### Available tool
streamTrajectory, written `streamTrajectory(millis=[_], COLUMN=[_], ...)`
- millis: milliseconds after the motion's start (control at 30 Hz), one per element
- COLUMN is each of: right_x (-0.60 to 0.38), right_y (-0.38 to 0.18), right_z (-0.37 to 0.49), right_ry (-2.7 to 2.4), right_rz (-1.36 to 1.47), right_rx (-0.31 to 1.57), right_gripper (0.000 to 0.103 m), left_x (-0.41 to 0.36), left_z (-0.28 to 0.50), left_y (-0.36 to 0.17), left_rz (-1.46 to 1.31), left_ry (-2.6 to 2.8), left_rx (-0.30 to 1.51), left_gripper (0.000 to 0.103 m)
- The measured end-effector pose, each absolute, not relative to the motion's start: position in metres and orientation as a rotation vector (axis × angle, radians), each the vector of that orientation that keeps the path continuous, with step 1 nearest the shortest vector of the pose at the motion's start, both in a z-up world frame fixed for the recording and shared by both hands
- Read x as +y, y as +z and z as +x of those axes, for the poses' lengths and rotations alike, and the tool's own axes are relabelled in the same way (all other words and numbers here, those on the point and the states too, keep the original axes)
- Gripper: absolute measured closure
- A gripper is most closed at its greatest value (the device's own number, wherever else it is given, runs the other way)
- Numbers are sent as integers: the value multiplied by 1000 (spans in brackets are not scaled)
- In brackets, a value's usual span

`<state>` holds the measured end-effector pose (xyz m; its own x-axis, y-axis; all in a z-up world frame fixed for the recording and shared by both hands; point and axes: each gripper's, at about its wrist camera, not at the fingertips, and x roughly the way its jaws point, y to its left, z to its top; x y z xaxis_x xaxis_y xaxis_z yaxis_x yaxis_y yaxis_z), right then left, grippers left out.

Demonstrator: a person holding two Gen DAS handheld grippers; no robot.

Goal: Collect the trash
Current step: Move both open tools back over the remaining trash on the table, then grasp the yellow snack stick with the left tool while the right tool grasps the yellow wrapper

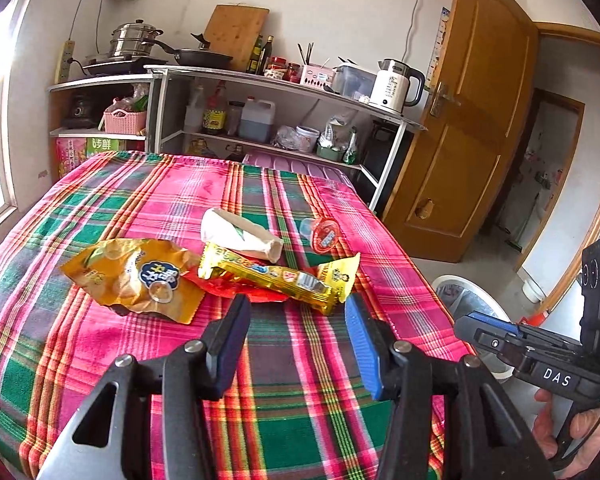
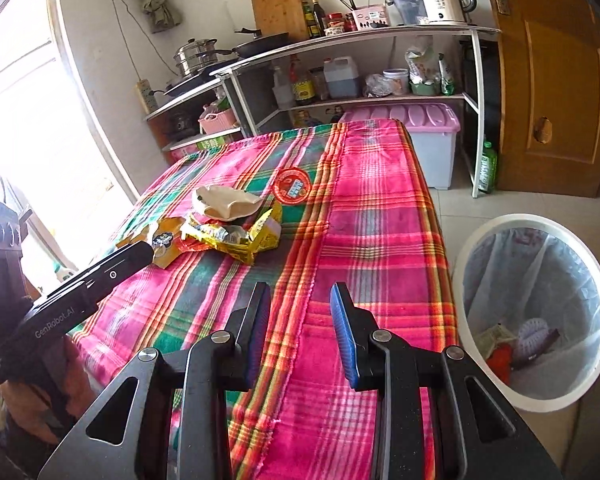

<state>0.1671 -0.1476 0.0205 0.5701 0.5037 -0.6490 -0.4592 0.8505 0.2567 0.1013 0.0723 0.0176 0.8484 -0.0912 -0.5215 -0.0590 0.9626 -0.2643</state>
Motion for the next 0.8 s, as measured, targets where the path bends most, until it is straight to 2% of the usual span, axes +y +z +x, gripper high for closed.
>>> streamTrajectory(millis=[100, 233, 800], right_x=[-134, -121, -90], right_y=[18, 15, -8], right_z=[173, 183, 237], right_ry=[583, 604, 605], right_rz=[54, 62, 137], right_rx=[786, 796, 880], right_gripper=[70, 64, 63], left_x=[86, 103, 128], left_z=[101, 102, 124], left_y=[15, 14, 6], left_rz=[-290, -301, -336], left_ry=[11, 41, 58], left_rx=[558, 558, 574], left_gripper=[48, 48, 43])
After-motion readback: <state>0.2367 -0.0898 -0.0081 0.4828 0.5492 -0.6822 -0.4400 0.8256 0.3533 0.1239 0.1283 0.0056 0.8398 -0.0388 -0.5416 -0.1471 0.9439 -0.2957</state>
